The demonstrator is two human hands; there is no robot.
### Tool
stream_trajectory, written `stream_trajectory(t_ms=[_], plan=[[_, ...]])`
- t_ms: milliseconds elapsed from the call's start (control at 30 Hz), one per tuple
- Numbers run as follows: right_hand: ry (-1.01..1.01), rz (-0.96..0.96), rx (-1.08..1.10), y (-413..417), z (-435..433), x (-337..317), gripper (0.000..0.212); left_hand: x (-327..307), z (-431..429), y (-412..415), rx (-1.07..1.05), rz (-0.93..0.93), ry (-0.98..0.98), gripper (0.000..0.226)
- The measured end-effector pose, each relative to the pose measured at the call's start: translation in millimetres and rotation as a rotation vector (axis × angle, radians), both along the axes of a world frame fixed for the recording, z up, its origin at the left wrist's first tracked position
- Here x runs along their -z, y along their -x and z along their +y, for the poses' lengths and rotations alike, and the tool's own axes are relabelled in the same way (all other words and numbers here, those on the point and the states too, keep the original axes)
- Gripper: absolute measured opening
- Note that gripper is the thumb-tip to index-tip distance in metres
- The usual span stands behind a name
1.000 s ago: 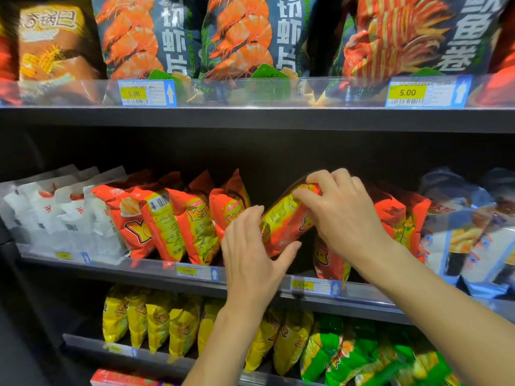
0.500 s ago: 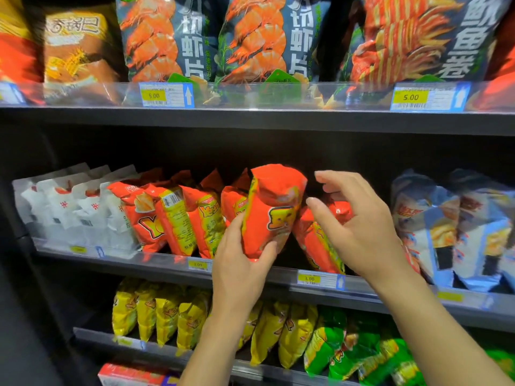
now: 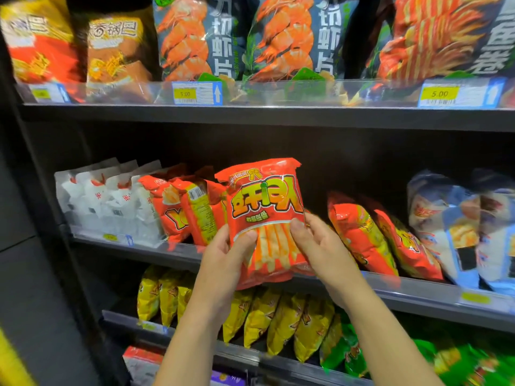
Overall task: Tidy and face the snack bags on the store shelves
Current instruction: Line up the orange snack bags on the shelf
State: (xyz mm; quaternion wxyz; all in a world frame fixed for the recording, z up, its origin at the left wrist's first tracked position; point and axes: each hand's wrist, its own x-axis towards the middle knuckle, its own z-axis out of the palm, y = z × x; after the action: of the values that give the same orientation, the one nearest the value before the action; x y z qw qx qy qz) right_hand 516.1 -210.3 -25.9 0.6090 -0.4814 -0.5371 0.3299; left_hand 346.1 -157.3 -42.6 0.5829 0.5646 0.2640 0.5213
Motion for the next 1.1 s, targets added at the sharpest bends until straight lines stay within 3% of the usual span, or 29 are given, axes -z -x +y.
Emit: stream_trajectory(t_ms=[100,200,267,400,600,700,800,967,1100], plan=[[0.008,-0.003,0.006,5,-1,3,0.052,1,-3,5,0.012,0.027,0.020,0.049],[0.017,0.042,0.001,3,-2,3,0.048,0,-2,4,0.045,0.047,0.054,0.041],[0.032,0.143,-0.018,-2,-3,4,0.046,-5,-2,4,0.063,-0.014,0.136,0.041],[0.096,0.458,-0.088,-14,-3,11,0.054,-13,-5,6,0.148,-0.093,0.223,0.068],[0.146,0.641,-0.095,-31,-4,25,0.106,-23,-8,1,0.183,-0.170,0.294,0.074],[0.133,0.597,-0.065,-35,-5,23,0.077,-24,-8,-2,0.196,-0.161,0.290,0.074],[0.087,0.401,-0.023,-34,-8,18,0.057,-26,-11,-6,0.194,-0.067,0.240,0.068],[0.024,-0.007,0.072,-18,-14,6,0.044,-26,-17,-16,0.126,0.089,0.169,0.061],[0.037,0.088,-0.017,-18,-17,3,0.051,-19,-13,-18,0.054,0.015,0.264,0.047]])
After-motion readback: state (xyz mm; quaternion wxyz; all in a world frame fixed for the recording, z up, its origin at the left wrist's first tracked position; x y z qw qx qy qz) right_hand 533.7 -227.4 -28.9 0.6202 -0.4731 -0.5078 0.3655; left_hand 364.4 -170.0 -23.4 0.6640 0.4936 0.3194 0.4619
